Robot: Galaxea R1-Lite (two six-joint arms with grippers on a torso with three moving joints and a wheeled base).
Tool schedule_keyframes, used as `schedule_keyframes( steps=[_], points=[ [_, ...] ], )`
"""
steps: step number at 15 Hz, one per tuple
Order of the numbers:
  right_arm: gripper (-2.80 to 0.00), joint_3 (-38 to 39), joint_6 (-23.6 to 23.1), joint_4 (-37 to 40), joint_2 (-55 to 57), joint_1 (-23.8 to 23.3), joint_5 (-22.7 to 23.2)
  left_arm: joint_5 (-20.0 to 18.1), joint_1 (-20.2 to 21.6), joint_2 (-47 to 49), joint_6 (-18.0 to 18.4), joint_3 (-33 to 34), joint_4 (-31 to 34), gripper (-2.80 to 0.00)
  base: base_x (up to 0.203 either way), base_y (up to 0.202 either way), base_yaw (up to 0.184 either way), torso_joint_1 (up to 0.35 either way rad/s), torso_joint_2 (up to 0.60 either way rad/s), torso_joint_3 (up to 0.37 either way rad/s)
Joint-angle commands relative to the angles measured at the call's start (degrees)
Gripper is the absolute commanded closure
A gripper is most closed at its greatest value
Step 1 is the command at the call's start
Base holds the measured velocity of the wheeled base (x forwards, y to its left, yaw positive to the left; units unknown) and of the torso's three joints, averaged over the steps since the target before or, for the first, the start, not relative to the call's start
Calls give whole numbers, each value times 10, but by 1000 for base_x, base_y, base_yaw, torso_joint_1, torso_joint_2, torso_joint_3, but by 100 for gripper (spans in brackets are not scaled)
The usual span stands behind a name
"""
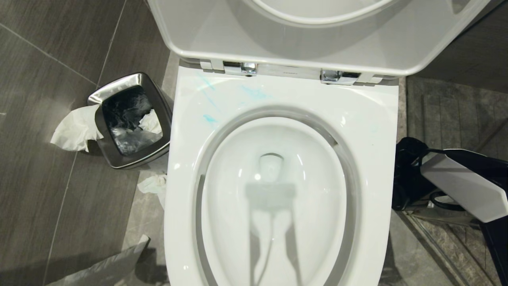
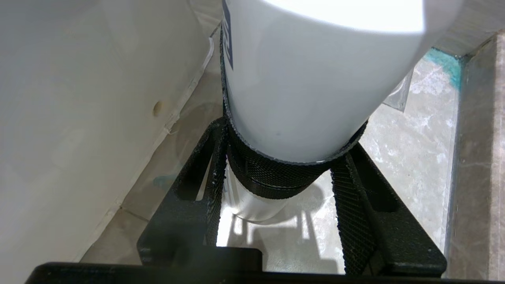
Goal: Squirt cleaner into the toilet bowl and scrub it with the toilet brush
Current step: Pour in the cleaning agent
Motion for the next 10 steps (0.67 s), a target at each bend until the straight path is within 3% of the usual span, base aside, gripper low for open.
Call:
schedule_keyframes(
  steps=[1,3,4,10],
  points=[
    [0,4,-1,-6,-8,0,1,0,0,1,0,-1,0,0,0,0,0,0,0,0],
    [0,5,-3,-6,-12,-1,2,0,0,1,0,0,0,0,0,0,0,0,0,0],
    [-280,5,-13,-6,-13,-1,1,0,0,1,0,0,0,0,0,0,0,0,0,0],
    [-280,126,-13,-6,-72,0,1,0,0,1,0,0,0,0,0,0,0,0,0,0]
  ],
)
